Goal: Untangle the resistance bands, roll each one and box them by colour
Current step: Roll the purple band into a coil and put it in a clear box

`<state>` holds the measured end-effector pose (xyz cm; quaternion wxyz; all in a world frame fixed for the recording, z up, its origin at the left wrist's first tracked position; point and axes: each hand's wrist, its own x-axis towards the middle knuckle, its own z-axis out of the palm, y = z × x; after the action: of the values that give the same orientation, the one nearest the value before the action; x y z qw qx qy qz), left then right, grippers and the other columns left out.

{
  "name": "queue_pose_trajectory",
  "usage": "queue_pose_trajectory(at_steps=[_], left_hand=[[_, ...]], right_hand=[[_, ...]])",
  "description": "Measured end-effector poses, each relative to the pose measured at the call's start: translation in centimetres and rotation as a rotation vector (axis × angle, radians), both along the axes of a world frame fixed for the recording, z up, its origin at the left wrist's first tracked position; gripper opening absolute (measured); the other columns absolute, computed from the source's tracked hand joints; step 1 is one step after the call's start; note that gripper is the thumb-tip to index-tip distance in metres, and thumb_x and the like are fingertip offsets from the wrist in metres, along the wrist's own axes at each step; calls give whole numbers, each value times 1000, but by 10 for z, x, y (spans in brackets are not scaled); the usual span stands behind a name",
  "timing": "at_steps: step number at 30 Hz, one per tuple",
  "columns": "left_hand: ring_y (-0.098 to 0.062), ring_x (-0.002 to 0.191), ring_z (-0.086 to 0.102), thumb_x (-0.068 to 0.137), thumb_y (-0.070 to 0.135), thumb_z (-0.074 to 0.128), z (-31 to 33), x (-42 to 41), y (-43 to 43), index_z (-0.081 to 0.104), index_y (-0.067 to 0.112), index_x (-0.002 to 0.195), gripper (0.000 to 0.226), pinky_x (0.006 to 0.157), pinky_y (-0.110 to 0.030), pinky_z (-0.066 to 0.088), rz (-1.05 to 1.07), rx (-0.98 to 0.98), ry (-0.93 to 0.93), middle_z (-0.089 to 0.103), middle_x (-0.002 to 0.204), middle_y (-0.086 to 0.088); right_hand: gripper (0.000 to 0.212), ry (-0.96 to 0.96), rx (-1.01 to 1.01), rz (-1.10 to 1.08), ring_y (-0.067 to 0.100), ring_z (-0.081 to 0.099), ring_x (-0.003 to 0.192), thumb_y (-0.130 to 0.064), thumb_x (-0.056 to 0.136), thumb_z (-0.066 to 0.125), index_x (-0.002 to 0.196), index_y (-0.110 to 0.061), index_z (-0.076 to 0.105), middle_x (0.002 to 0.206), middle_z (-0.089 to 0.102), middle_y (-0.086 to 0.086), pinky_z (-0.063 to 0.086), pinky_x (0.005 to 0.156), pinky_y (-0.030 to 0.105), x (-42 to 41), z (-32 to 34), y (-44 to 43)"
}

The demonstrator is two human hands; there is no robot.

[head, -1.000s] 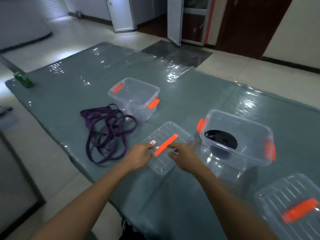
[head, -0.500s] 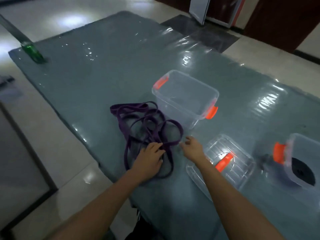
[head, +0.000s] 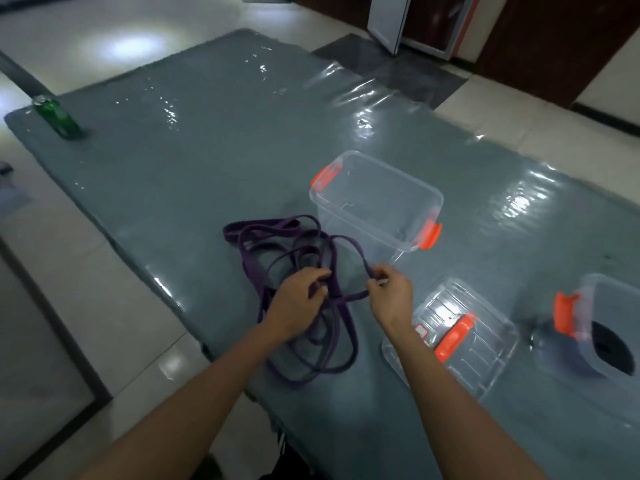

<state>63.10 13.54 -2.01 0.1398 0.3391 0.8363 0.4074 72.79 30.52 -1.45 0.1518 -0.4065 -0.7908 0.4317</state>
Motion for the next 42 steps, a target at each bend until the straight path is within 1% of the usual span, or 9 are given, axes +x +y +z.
queue_pose_trajectory(at_steps=[4,6,9,14,21,25,32,37,42], left_hand=[[-21,132,50,92,15,71,40,-7,22,49,14,147,59,110,-46,45,109,94,-74,52,144,-5],[-21,141,41,91,21,74,61,-5,33,40,16,153,71,117,-38,37,39,64,-36,44,153,-5],[-14,127,57,95,27,69,93,9,49,49,20,147,55,102,-18,40,-116,46,9,61,136,1],[14,106,61,101,18,60,128,39,66,63,27,130,31,91,-10,48,-154,237,-70,68,114,21],[7,98,67,99,13,62,148,33,90,66,24,132,35,83,-7,48,-206,417,-4,70,102,35],[1,87,71,98,15,65,149,6,101,74,20,117,22,79,-10,51,-147,550,-36,75,93,23],[-6,96,75,86,7,79,132,-41,100,74,35,102,32,85,-14,55,-205,629,-432,79,98,13],[-18,96,76,81,6,82,114,-57,107,79,23,101,27,85,-24,58,-252,645,-536,80,98,1],[-18,98,76,81,11,83,106,-75,113,79,34,103,32,86,-24,58,-320,662,-567,79,101,1]], right_hand=[[27,239,92,-63,17,64,80,1,81,62,98,-17,72,93,69,0,55,78,38,18,48,-1],[25,336,81,-81,19,66,81,2,82,62,97,-15,73,95,70,0,57,80,42,22,77,2],[24,426,89,-106,14,68,77,-1,85,62,97,-18,74,94,73,-2,58,80,41,29,117,9],[25,531,-10,-121,14,71,73,-2,86,59,98,-17,75,88,75,2,61,77,42,42,160,15],[20,597,-21,-137,17,74,82,-9,90,66,98,-23,78,95,76,1,61,81,40,35,192,18],[22,597,54,-201,14,72,82,-11,90,67,93,-30,77,94,75,-4,60,80,37,13,201,19],[26,483,149,-303,5,67,84,-12,90,67,92,-37,73,97,73,-10,49,69,10,-32,189,6],[31,505,87,-357,9,71,86,-8,88,66,88,-37,75,96,75,-4,60,77,30,-58,178,-9],[24,577,-37,-433,15,75,85,-6,89,67,95,-27,79,88,78,-3,62,81,40,-65,175,-13]])
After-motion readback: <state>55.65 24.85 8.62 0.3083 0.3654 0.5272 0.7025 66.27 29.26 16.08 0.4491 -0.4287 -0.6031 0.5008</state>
